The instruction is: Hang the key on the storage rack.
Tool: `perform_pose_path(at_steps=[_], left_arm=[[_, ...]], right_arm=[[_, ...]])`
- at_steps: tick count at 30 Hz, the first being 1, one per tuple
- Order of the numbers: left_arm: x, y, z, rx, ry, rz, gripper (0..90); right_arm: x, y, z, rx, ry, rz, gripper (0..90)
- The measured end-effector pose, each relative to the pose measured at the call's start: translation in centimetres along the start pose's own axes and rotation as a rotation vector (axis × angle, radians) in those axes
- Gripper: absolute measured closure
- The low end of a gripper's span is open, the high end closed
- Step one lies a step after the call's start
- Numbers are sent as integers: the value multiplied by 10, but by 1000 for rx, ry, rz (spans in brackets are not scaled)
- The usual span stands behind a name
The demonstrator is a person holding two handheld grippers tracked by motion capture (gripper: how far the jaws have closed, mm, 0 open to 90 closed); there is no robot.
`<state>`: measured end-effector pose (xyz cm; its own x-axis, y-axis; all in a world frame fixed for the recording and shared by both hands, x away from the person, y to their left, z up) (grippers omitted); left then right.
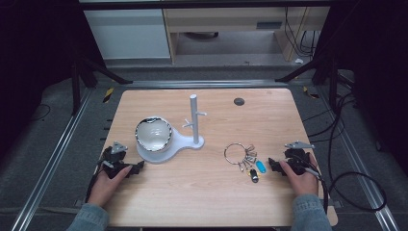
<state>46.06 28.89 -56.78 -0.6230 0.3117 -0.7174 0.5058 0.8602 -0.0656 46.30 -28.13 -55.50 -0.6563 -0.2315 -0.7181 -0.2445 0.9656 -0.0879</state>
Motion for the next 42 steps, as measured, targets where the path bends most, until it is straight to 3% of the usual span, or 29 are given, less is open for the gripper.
perform_pose_path(at_steps=[15, 20, 23, 24, 27, 32, 33, 34, 42], left_arm=[[0, 0, 0, 0, 0, -1, 0], [0, 0, 0, 0, 0, -1, 0], [0, 0, 0, 0, 0, -1, 0], [0, 0, 0, 0, 0, -1, 0], [0, 0, 0, 0, 0, -1, 0], [0, 0, 0, 0, 0, -1, 0], [0, 0, 0, 0, 0, -1, 0], [0, 0, 0, 0, 0, -1, 0], [0, 0, 0, 0, 0, -1, 0]], right_arm=[[3, -2, -6, -19, -14, -9, 69], [-1, 1, -14, -50, 23, -41, 257], [-6, 5, -21, -73, 41, -75, 281], [-10, 6, -26, -67, 64, -133, 296], [-18, 9, -33, -93, 99, -182, 307], [-31, 14, -41, -127, 156, -286, 430], [-31, 14, -41, -127, 156, -286, 430], [-34, 18, -42, -142, 183, -345, 511], [-48, 38, -35, -203, 271, -504, 771]])
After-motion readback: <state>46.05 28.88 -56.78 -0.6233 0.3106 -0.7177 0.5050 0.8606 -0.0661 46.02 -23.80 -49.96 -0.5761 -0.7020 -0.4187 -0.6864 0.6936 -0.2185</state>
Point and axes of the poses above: each handheld gripper's, and its own axes: z roughly forward along the jaws, x roughly out of its underside, y roughly to its left, the point moved 7 cm from there along z, roughly forward along the jaws, and after that the axes turned 5 degrees about x, right-handed, at the moved point
